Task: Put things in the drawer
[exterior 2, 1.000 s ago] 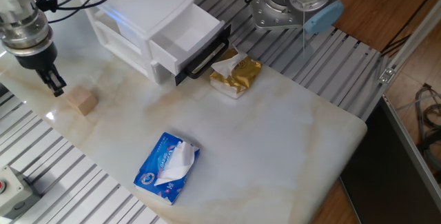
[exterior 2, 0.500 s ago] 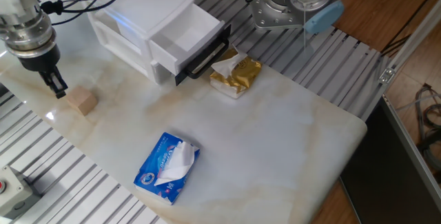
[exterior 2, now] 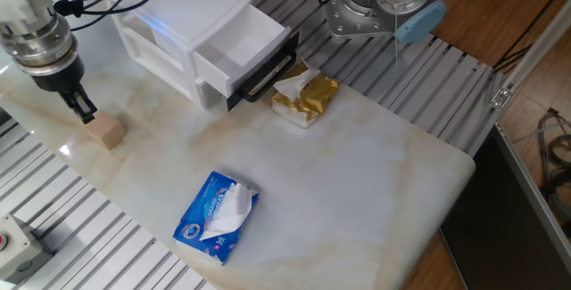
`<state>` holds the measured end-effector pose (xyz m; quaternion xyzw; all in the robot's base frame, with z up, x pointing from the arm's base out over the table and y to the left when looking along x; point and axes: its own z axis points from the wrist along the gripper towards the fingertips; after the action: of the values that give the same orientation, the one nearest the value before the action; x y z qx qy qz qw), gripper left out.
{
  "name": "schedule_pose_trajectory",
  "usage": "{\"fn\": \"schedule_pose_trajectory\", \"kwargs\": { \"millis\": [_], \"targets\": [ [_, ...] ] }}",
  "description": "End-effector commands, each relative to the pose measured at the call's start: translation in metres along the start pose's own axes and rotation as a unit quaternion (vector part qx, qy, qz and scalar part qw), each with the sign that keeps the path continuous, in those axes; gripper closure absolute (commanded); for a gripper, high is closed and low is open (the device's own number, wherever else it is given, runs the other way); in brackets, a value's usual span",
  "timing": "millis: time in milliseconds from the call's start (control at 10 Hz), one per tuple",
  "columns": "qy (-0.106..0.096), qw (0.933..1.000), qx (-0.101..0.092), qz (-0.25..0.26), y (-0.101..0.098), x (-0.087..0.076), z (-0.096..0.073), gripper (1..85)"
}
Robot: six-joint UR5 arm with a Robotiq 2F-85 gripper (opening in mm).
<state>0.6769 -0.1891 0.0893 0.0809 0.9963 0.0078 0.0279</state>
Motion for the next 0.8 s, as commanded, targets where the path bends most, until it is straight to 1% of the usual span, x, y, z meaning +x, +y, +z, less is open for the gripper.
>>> {"fn": "schedule_pose_trajectory", "kwargs": {
  "millis": [0, 100, 200, 300, 500, 600, 700],
  "targets": [
    [0.007, 0.9996, -0.013, -0.025, -0.004, 0.011, 0.003, 84.7],
    [-0.008, 0.9996, -0.018, -0.021, -0.002, 0.003, 0.003, 83.0],
    [-0.021, 0.9988, -0.016, -0.041, -0.005, -0.003, 0.001, 69.7],
    [-0.029, 0.9984, -0.018, -0.044, -0.005, -0.005, -0.001, 68.3],
    [-0.032, 0.9983, -0.013, -0.046, -0.008, -0.006, -0.001, 66.7],
    [-0.035, 0.9981, -0.017, -0.048, -0.007, -0.006, 0.001, 65.0],
    [-0.037, 0.9976, -0.018, -0.055, -0.005, -0.006, 0.002, 60.3]
  ]
}}
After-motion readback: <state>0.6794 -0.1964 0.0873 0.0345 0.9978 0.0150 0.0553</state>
